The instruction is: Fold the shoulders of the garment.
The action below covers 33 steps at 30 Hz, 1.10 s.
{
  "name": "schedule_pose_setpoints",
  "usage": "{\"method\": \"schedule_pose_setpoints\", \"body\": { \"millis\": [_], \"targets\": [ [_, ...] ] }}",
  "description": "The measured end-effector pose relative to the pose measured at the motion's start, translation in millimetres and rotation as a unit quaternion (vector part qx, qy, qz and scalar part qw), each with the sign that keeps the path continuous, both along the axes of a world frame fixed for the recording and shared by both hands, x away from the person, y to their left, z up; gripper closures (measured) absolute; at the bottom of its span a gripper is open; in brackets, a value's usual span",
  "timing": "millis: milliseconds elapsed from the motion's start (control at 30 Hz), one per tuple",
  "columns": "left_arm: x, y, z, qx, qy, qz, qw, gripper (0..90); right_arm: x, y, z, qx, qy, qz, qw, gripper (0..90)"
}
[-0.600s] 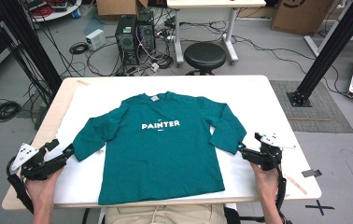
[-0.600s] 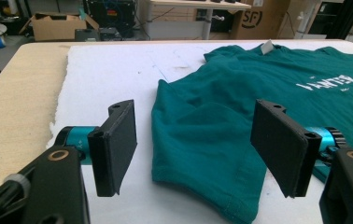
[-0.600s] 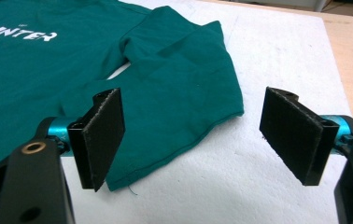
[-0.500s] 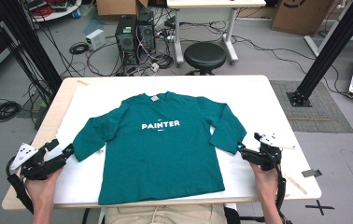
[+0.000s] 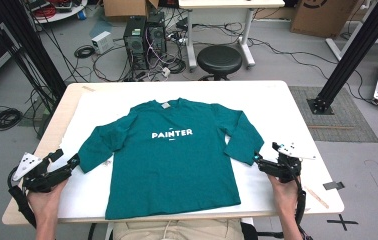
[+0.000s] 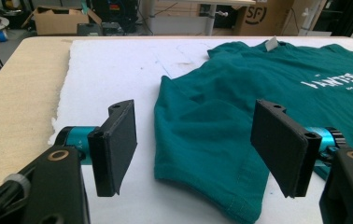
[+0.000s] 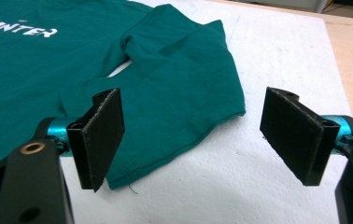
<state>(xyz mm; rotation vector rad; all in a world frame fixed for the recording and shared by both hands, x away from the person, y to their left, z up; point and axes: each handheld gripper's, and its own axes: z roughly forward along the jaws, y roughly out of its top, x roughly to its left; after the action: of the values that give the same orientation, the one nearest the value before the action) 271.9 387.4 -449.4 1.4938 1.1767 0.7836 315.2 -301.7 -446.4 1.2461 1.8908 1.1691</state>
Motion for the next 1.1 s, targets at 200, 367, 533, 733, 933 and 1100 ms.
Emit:
{"method": "schedule_pose_setpoints", "body": {
  "millis": [200,367,533,733,933,1100],
  "targets": [
    [0.0,0.4,0.0,-0.002,0.000,0.000,1.0000,31.4,0.6,-2.4,-0.2,0.006,-0.003,0.000,1.0000,22.5],
    [-0.9,-1.4,0.0,0.005,-0.005,0.004,1.0000,32.6,1.4,-2.4,-0.1,0.009,0.006,0.000,0.9999,23.0],
    [-2.6,-1.8,0.0,0.008,-0.014,-0.002,0.9999,36.3,1.5,-2.4,-0.1,0.009,0.007,-0.001,0.9999,23.3],
    [-1.3,-4.6,0.4,0.023,-0.008,0.000,0.9997,39.2,1.8,-1.4,-0.2,0.004,0.004,0.000,1.0000,23.3],
    [0.0,-4.3,0.7,0.020,-0.001,-0.007,0.9998,40.3,1.7,-2.1,-0.3,0.006,0.003,-0.001,1.0000,23.1],
    [2.3,-8.0,3.2,0.014,0.036,-0.063,0.9973,50.0,2.6,-1.1,-0.2,0.004,0.009,-0.003,0.9999,23.1]
  ]
}}
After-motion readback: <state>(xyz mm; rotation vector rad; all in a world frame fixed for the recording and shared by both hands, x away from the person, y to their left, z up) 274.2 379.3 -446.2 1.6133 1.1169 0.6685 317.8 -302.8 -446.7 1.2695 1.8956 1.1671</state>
